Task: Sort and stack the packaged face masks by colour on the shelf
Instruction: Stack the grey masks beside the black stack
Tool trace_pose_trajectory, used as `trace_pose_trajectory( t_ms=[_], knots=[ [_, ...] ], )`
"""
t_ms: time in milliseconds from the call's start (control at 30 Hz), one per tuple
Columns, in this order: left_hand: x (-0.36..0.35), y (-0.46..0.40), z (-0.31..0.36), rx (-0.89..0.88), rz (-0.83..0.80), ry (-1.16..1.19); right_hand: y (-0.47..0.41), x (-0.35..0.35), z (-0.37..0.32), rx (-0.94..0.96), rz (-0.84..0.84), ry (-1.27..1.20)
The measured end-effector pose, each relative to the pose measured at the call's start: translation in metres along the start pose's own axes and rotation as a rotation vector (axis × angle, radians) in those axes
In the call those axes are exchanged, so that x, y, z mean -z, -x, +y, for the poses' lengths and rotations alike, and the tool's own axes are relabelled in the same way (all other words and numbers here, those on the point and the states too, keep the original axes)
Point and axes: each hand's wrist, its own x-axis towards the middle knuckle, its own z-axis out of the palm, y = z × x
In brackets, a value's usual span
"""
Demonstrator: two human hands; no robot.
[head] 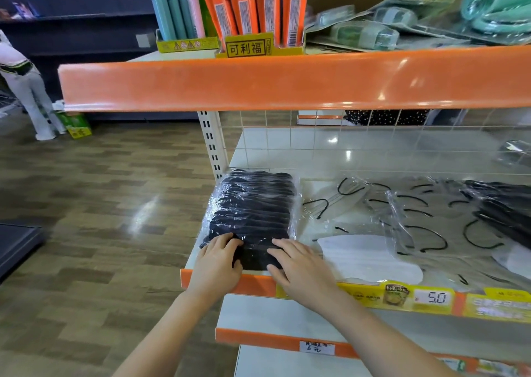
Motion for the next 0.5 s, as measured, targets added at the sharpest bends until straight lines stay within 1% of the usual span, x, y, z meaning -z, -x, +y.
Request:
trace_pose_trajectory(
  t_ms=[100,200,233,367,500],
  knots=[
    [-0.005,0.002,0.010,-0.025,0.090,-0.086,-0.001,0.001,0.001,-0.003,-0.003,-0.065],
    [-0.007,0.000,0.029,-0.058,0.181,-0.134,-0.002,0.001,0.003,-0.028,0.095,-0.144],
    [-0.008,-0.001,0.036,-0.064,0.189,-0.134,-0.001,0.002,0.005,-0.042,0.138,-0.166],
    [-0.009,-0.006,0.067,-0.121,0.180,-0.083,0.001,0.015,0.015,-0.087,0.195,-0.204],
    [-0.011,-0.017,0.100,-0.181,0.188,-0.050,0.008,0.025,0.043,-0.101,0.322,-0.130]
  ],
)
